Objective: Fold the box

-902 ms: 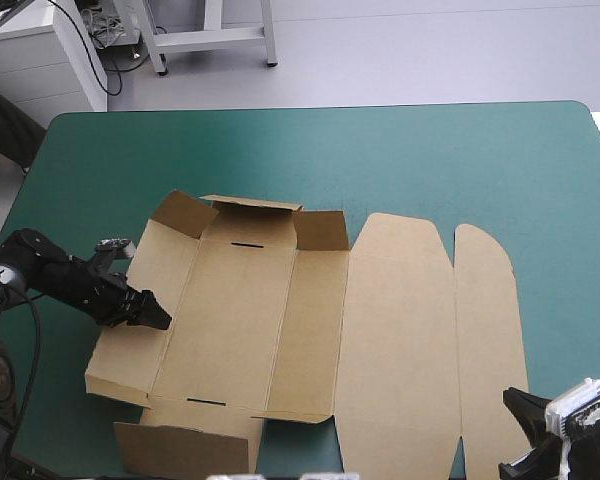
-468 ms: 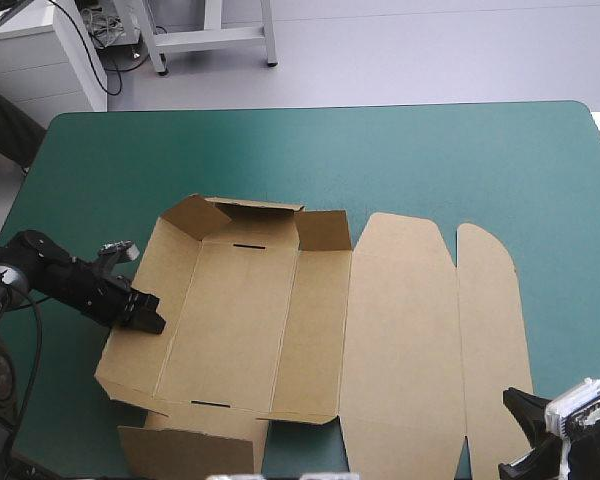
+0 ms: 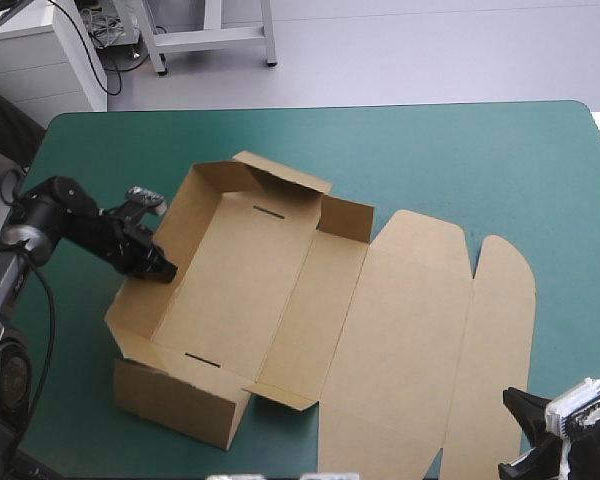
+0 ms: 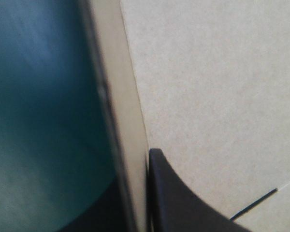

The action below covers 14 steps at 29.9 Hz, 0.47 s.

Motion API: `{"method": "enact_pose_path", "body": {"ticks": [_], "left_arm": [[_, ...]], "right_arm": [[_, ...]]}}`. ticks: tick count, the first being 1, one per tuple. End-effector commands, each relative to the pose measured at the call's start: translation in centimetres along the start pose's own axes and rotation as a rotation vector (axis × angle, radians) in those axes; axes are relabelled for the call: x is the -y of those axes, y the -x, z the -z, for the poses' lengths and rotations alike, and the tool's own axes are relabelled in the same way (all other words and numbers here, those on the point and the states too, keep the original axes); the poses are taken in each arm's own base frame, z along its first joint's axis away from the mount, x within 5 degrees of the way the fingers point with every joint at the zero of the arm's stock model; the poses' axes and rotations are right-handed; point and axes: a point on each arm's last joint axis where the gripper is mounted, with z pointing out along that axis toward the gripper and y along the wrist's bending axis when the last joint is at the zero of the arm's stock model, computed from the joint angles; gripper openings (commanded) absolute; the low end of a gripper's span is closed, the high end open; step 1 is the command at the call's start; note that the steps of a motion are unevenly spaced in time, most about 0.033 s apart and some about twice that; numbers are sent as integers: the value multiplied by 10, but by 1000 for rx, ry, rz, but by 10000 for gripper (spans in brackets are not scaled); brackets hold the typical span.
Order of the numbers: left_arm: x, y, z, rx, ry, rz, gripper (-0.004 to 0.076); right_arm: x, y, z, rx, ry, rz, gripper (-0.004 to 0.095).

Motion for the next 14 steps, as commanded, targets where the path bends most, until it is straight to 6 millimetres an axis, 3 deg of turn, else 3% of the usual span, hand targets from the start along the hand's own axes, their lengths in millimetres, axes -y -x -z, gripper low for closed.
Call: {"method": "enact_pose_path", "body": {"ticks": [1, 7, 14], "left_arm": [[36, 45, 35, 93, 173, -260, -8], [94, 101, 34, 68, 433, -658, -8], [156, 132, 16, 127, 659, -1009, -8]], "right_arm": [[-1, 12, 4, 82, 2, 6, -20], [-1, 13, 4, 87, 1, 7, -20], [-1, 13, 4, 89, 1, 7, -20]]}}
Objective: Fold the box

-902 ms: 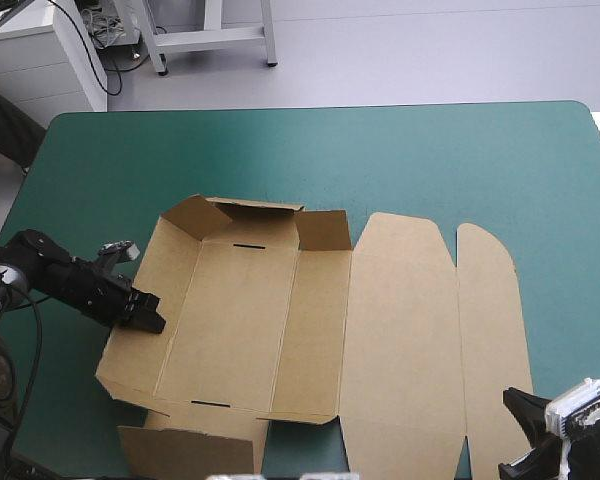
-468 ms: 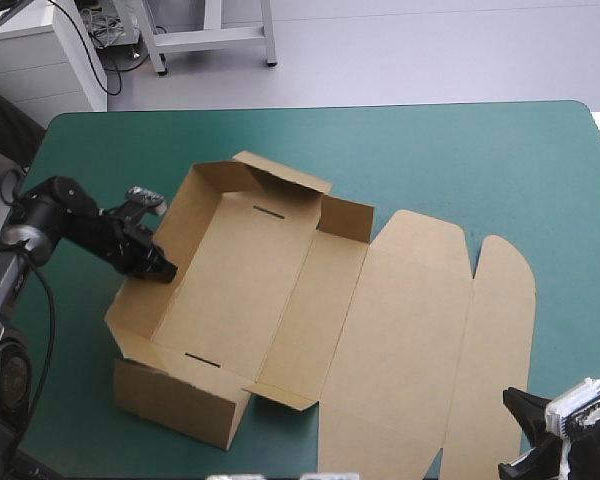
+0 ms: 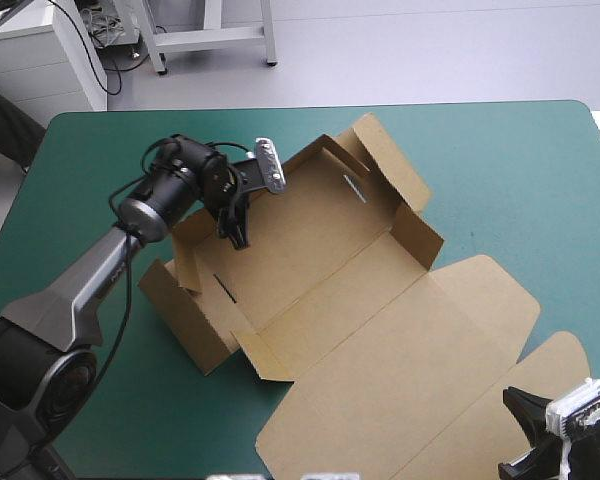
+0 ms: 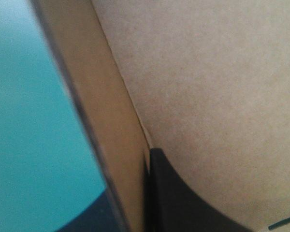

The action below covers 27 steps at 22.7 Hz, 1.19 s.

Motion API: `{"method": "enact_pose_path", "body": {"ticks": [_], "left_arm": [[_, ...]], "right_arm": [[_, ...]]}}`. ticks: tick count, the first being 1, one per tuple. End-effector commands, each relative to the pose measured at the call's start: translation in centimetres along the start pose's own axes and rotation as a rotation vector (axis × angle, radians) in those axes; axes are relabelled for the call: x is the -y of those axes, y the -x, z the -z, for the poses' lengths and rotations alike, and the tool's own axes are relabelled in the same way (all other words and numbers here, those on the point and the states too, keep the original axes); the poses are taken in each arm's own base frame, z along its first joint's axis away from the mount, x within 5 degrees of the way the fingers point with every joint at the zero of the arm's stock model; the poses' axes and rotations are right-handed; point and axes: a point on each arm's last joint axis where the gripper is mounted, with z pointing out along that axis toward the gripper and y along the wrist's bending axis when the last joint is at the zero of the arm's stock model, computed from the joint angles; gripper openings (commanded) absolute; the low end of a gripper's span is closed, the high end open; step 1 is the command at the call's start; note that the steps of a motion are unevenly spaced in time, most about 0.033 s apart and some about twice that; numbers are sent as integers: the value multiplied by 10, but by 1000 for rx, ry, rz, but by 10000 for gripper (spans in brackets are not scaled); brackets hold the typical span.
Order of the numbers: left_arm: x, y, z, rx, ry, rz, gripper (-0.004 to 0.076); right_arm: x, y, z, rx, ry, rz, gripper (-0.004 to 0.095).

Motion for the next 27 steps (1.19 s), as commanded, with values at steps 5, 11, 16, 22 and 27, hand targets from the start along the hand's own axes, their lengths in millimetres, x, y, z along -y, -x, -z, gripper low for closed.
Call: {"method": "enact_pose_path", "body": {"ticks": [5, 11, 16, 22, 27], "left_arm": [[6, 52, 43, 141, 375, -286, -8], [5, 58, 48, 128, 467, -372, -8], [34, 66, 42, 108, 414, -444, -8], [61, 56, 58, 80, 523, -532, -8], [61, 43, 84, 107, 515, -461, -8]], "right_arm": [[0, 13, 4, 93, -2, 10, -20], [0, 13, 4, 94, -4, 11, -20], [0, 14, 4, 97, -7, 13, -20], [0, 14, 4, 97, -9, 5, -20], [1, 14, 4, 99, -21, 14, -20]]}}
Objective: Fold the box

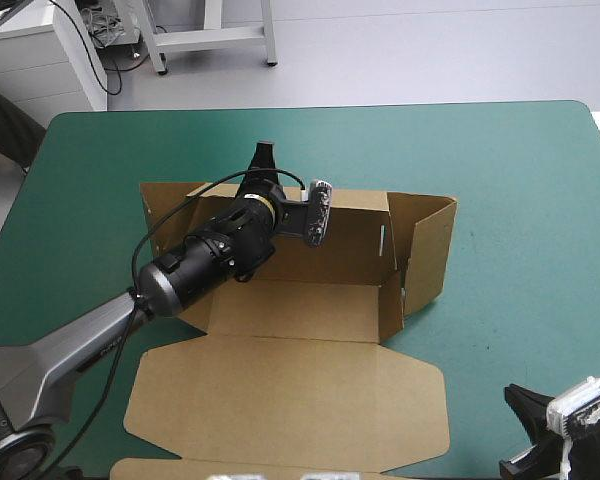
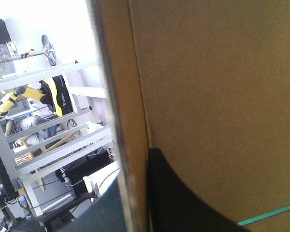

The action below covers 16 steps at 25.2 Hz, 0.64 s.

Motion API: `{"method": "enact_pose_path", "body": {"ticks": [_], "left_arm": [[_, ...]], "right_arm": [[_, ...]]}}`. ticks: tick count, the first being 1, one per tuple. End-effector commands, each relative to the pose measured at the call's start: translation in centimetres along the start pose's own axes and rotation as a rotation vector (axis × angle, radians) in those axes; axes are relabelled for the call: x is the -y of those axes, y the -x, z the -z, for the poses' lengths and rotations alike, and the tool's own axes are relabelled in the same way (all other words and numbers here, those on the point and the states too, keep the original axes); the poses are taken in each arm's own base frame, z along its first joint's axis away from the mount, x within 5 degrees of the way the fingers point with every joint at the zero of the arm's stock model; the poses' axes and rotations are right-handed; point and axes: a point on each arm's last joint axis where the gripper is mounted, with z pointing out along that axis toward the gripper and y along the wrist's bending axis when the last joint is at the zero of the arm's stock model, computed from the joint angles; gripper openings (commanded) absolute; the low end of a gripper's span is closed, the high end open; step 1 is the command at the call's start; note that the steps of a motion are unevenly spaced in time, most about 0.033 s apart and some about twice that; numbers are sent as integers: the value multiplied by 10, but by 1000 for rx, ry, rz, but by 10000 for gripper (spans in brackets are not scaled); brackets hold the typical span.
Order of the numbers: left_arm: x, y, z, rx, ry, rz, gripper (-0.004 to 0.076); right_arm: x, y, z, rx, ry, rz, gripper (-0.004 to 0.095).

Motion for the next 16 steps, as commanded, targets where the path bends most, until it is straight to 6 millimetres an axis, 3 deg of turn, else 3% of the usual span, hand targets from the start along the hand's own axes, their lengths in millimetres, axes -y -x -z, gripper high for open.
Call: {"method": "enact_pose_path", "body": {"ticks": [1, 7, 12, 16], "left_arm": [[-21, -8, 30, 41, 106, 33, -8], [-16, -1, 24, 109, 162, 7, -8], [5, -2, 5, 85, 252, -44, -8], [8, -4, 1, 83, 337, 56, -8]], "right_arm": [[1, 13, 4, 88, -16, 14, -20], [1, 13, 4, 88, -16, 14, -20], [1, 13, 4, 88, -13, 11, -20], [1, 13, 4, 88, -15, 13, -20]]}}
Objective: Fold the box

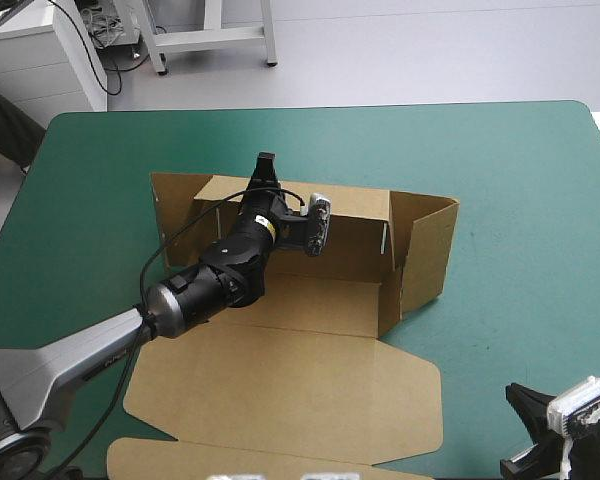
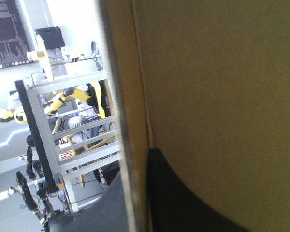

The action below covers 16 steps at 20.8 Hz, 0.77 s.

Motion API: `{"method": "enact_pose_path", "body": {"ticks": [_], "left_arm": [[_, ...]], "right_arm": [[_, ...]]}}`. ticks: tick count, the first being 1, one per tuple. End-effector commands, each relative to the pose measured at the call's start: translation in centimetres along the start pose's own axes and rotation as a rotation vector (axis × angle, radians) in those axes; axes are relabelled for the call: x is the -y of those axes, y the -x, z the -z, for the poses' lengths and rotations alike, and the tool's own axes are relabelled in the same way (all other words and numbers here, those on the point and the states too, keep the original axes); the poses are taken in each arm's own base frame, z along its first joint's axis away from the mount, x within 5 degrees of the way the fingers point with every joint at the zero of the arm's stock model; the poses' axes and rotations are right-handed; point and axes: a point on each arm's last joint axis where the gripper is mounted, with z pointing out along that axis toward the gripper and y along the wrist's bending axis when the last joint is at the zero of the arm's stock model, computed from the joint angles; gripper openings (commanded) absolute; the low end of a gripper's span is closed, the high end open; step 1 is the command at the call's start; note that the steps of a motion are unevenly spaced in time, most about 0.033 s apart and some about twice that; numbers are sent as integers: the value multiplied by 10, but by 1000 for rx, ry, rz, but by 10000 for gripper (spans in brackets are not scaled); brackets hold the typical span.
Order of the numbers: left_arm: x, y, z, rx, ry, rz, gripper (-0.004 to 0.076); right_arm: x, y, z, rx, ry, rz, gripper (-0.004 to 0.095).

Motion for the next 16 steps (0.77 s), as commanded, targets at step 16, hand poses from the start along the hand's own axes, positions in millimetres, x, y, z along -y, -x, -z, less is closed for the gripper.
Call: {"method": "enact_pose_path", "body": {"ticks": [16], "left_arm": [[-8, -4, 12, 47, 221, 86, -8]], "right_arm": [[0, 13, 4, 86, -5, 13, -20]]}}
